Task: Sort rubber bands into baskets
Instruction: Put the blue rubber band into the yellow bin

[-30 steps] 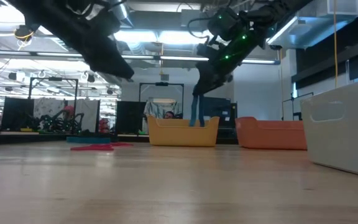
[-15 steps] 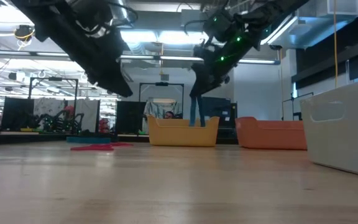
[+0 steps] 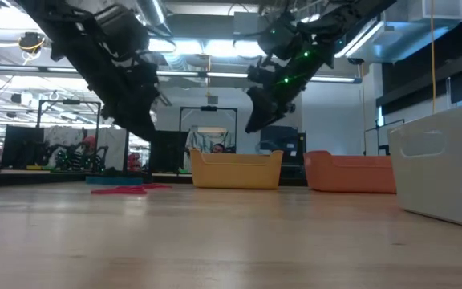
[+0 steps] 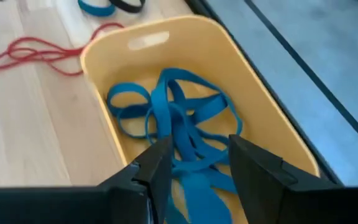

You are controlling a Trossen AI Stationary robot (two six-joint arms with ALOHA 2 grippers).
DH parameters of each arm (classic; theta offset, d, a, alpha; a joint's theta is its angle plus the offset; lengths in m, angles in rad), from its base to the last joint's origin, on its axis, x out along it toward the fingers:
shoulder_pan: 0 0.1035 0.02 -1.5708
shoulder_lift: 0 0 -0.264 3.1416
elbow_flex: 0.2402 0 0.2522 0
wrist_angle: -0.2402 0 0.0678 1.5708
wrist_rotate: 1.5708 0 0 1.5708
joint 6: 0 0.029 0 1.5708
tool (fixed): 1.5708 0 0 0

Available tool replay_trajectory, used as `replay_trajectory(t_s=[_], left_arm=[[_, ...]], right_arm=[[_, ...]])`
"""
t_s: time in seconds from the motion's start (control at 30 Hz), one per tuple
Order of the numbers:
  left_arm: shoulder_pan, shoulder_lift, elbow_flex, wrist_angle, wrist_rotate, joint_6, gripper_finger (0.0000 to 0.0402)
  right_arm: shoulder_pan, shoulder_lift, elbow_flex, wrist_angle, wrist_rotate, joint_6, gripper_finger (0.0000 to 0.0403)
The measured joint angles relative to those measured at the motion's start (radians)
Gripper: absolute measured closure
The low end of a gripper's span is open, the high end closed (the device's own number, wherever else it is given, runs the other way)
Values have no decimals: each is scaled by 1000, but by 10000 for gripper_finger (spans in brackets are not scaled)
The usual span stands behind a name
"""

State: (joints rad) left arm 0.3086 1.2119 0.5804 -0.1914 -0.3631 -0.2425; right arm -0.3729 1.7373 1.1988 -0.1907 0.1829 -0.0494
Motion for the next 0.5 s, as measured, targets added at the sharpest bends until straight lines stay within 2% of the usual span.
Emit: replay_trajectory(t_s=[0.23,0.5], left_arm=[[56,63,1,-10,-103,-75,247],[148,222,0,13,-114,-95,247]], right_arm=[[8,-15,38,-27,-45,18,247],[29,-15,38,-30,-46,15,247]])
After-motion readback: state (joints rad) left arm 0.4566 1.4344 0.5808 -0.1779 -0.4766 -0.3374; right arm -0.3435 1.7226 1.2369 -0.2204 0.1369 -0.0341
